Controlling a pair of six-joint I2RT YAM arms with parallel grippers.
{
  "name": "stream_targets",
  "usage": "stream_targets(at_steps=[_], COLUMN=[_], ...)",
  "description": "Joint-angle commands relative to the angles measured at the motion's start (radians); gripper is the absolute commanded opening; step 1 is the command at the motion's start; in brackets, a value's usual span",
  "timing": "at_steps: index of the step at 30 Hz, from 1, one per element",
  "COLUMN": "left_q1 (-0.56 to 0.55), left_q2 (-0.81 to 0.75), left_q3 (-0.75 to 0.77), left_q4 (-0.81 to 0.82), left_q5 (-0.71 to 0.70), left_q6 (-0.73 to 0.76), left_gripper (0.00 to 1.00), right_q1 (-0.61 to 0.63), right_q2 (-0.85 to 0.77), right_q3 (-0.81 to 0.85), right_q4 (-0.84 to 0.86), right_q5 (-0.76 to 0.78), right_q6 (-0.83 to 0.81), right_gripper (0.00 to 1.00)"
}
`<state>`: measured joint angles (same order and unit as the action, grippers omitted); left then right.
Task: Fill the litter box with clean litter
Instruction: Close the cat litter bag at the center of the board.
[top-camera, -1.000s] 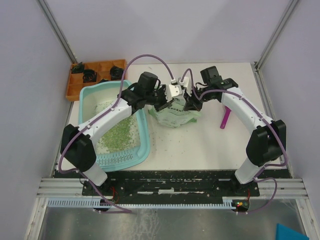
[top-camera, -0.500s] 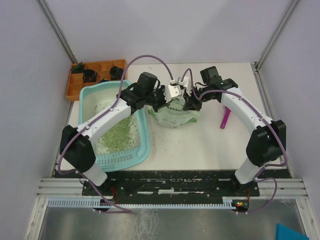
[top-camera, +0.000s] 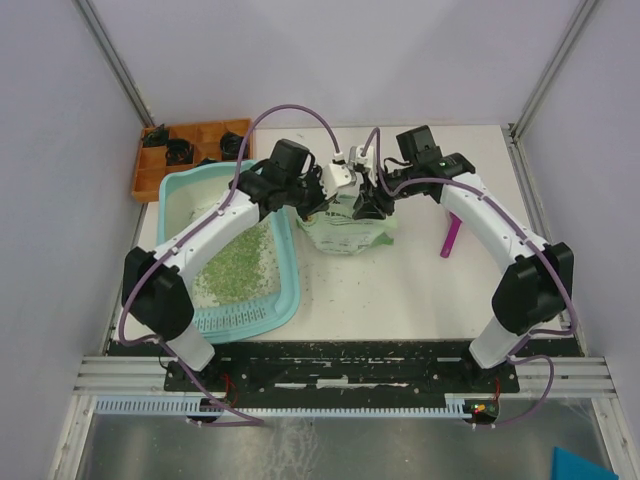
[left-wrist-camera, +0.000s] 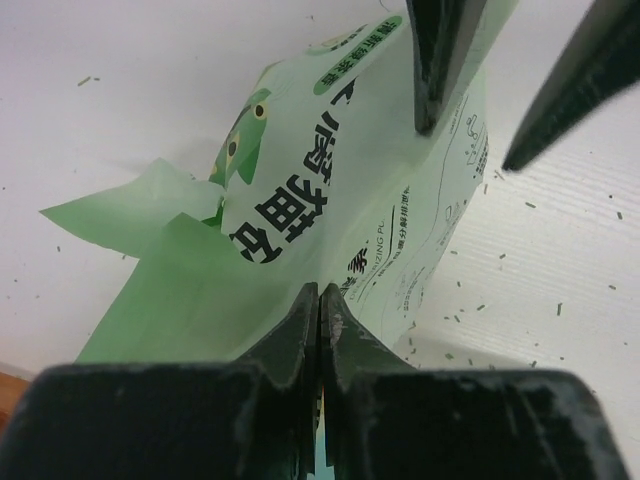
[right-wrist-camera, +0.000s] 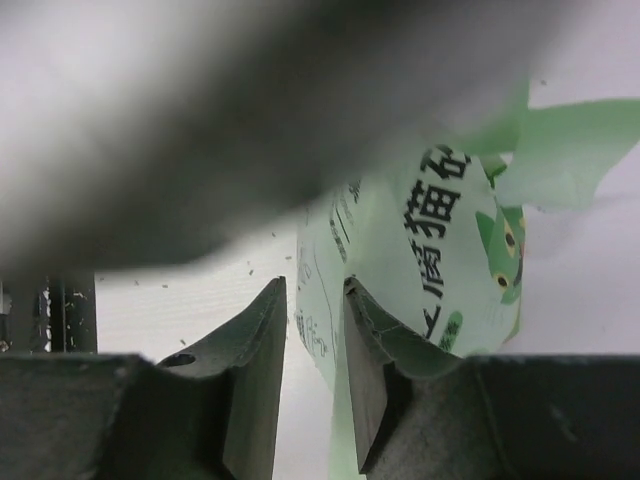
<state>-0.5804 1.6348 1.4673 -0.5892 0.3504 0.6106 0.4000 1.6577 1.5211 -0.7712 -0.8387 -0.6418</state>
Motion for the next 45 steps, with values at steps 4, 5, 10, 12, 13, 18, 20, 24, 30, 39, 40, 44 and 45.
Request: stream_targets(at_steps=[4, 5, 10, 12, 13, 18, 20, 24, 30, 39, 40, 44, 45], left_q1=[0.001, 0.000, -0.005, -0.009, -0.012, -0.022, -0.026, -0.037, -0.066, -0.086, -0.087, -0.087, -0.087], left_q2=[0.021, 0.022, 0.017, 0.012, 0.009, -0.007, -0.009, -0.004, 0.006, -0.026, -0.031, -0.040, -0.039], left_q3=[0.075, 0.078, 0.094, 0.098, 0.098, 0.102, 0.102, 0.103, 0.130, 0.121, 0.119, 0.111, 0.110], left_q4=[-0.009, -0.008, -0.006, -0.007, -0.007, -0.002, 0.009, 0.037, 0.063, 0.131, 0.135, 0.154, 0.159], left_q5=[-0.022, -0.021, -0.014, -0.014, -0.013, -0.019, -0.016, -0.013, -0.021, -0.011, -0.009, -0.002, 0.002], left_q6=[-0.041, -0.043, -0.056, -0.063, -0.066, -0.080, -0.091, -0.114, -0.150, -0.199, -0.204, -0.218, -0.221], left_gripper=[0.03, 0.03, 0.03, 0.03, 0.03, 0.03, 0.03, 0.03, 0.03, 0.03, 0.03, 0.03, 0.03], right_q1=[0.076, 0.083, 0.106, 0.106, 0.106, 0.104, 0.098, 0.081, 0.050, 0.033, 0.032, 0.034, 0.036], right_q2=[0.045, 0.053, 0.099, 0.119, 0.129, 0.106, 0.056, -0.065, -0.185, -0.235, -0.235, -0.225, -0.218], right_q3=[0.074, 0.080, 0.093, 0.100, 0.107, 0.111, 0.041, -0.152, -0.339, -0.424, -0.428, -0.443, -0.447], right_q4=[0.058, 0.064, 0.120, 0.149, 0.160, 0.176, 0.238, 0.415, 0.558, 0.652, 0.657, 0.670, 0.671], right_q5=[-0.031, -0.026, 0.000, 0.009, 0.016, 0.052, 0.069, 0.104, 0.122, 0.162, 0.162, 0.150, 0.147], right_q6=[-0.013, -0.012, 0.004, 0.018, 0.024, 0.012, 0.003, -0.010, 0.005, -0.014, -0.027, -0.064, -0.074], right_gripper=[0.40, 0.41, 0.41, 0.41, 0.41, 0.42, 0.42, 0.43, 0.44, 0.47, 0.47, 0.46, 0.46])
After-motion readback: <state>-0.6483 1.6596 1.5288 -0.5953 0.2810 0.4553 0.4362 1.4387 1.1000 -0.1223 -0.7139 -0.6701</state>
